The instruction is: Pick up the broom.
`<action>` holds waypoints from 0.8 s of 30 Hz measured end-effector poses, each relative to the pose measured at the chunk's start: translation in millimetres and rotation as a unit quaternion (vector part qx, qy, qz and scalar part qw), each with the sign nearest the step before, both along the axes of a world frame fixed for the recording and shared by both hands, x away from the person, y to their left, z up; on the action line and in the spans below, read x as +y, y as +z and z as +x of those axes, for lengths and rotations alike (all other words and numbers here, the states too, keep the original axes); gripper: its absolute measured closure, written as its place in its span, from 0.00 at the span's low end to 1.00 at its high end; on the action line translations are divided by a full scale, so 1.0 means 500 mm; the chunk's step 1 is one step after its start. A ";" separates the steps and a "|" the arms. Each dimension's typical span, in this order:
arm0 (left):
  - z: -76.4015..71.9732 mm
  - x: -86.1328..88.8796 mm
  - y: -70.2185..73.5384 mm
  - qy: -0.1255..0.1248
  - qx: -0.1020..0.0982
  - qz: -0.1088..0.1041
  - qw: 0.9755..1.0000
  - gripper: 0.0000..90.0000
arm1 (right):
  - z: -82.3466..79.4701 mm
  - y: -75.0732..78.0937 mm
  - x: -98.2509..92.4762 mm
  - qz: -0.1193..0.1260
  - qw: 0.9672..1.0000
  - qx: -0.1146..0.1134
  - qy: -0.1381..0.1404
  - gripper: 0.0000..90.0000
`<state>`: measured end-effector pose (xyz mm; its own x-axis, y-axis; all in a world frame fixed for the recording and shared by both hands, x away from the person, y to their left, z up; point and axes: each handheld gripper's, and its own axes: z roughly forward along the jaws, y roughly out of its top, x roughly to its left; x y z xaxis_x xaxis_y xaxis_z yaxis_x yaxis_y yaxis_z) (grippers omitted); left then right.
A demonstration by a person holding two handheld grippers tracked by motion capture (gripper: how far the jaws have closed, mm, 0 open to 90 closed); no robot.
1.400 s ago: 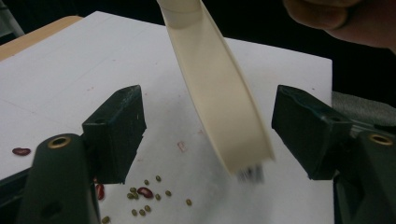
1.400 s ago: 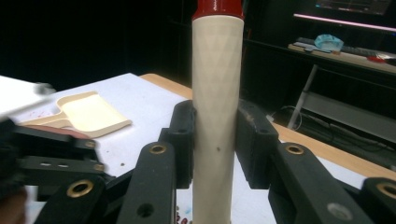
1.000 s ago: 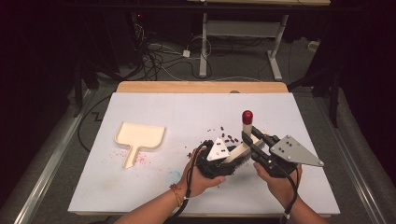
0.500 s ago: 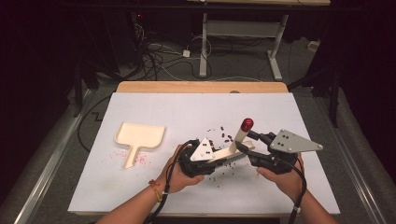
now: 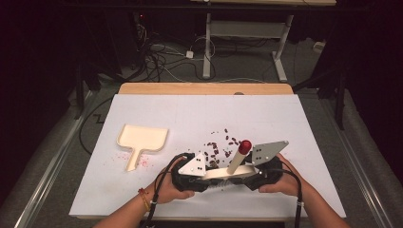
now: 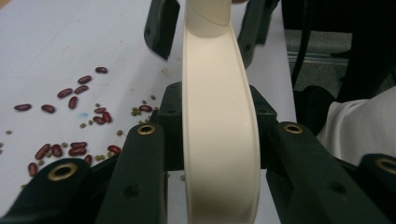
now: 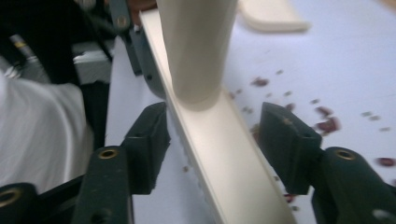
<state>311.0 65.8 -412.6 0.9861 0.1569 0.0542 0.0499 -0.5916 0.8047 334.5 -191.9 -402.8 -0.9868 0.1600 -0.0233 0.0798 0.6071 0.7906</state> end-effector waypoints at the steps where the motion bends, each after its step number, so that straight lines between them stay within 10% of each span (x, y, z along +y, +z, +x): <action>1: 0.003 0.001 -0.001 -0.003 0.005 -0.001 1.000 0.73 | 0.004 -0.012 0.007 0.002 1.000 0.017 0.006 0.59; 8: 0.017 0.012 -0.008 -0.009 0.019 -0.014 1.000 0.65 | -0.003 -0.021 0.016 -0.009 0.999 0.023 0.021 0.71; 14: 0.015 0.030 0.003 0.047 -0.024 -0.013 0.999 0.45 | -0.014 -0.003 0.013 -0.011 1.000 -0.005 0.002 0.75; 24: 0.010 0.122 -0.002 0.180 -0.101 0.015 0.978 0.20 | -0.006 0.031 -0.023 0.003 0.996 -0.026 -0.082 0.75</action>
